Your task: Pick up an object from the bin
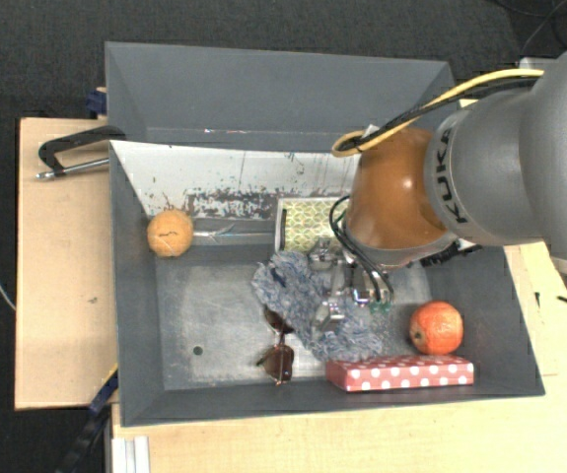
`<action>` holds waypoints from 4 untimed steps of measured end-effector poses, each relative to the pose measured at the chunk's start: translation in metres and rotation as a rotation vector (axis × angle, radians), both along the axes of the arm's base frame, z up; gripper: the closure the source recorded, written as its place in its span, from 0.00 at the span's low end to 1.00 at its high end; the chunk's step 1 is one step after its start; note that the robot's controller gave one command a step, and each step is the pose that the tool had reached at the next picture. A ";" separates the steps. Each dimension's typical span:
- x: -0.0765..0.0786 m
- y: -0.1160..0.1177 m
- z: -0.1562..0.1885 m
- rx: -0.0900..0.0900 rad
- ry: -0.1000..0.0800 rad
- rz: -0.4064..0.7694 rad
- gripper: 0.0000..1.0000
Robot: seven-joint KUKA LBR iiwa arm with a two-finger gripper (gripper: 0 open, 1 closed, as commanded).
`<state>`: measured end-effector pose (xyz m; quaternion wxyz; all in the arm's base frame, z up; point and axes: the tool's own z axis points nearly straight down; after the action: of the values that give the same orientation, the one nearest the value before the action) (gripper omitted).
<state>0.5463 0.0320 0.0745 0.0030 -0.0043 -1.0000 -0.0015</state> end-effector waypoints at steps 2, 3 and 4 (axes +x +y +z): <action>0.003 -0.010 0.002 0.005 -0.007 0.081 1.00; 0.002 -0.010 0.004 0.004 -0.007 0.082 1.00; 0.000 -0.011 0.021 0.001 -0.005 0.082 1.00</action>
Offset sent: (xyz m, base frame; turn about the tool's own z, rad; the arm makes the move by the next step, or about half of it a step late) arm 0.0000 0.0000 0.0000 0.0000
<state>0.5467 0.0211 0.0960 0.0007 0.0367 -0.9993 -0.0019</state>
